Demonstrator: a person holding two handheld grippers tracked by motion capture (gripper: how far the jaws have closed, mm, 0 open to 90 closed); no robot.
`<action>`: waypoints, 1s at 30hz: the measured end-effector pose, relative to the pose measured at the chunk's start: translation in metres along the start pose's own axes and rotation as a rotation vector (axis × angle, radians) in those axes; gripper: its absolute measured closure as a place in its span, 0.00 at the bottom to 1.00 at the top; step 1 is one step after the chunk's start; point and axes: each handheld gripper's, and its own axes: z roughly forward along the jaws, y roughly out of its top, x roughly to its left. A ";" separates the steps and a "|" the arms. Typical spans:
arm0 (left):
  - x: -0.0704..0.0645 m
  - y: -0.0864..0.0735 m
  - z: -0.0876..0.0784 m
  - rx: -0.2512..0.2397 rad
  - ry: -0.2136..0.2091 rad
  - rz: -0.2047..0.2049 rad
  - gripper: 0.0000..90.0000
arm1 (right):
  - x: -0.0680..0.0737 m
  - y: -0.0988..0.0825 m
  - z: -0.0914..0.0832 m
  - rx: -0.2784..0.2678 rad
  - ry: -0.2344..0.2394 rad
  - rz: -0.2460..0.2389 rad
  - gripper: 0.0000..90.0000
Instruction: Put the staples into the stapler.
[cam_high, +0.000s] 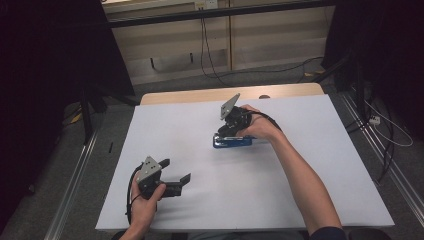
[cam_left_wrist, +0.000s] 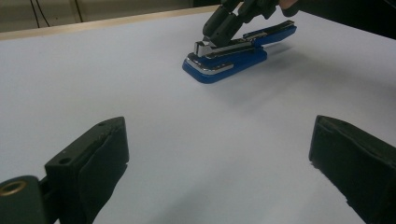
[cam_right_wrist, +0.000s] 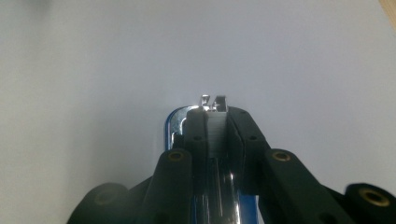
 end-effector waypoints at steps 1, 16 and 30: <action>0.000 0.000 0.000 0.001 0.000 0.001 0.05 | 0.000 0.000 0.000 0.000 0.001 -0.003 0.88; 0.000 0.000 0.000 0.005 0.000 0.005 0.05 | 0.000 0.001 0.003 -0.004 0.005 -0.009 0.88; 0.000 -0.001 0.001 0.005 0.001 -0.003 0.05 | -0.004 -0.002 0.001 -0.019 -0.010 0.060 0.78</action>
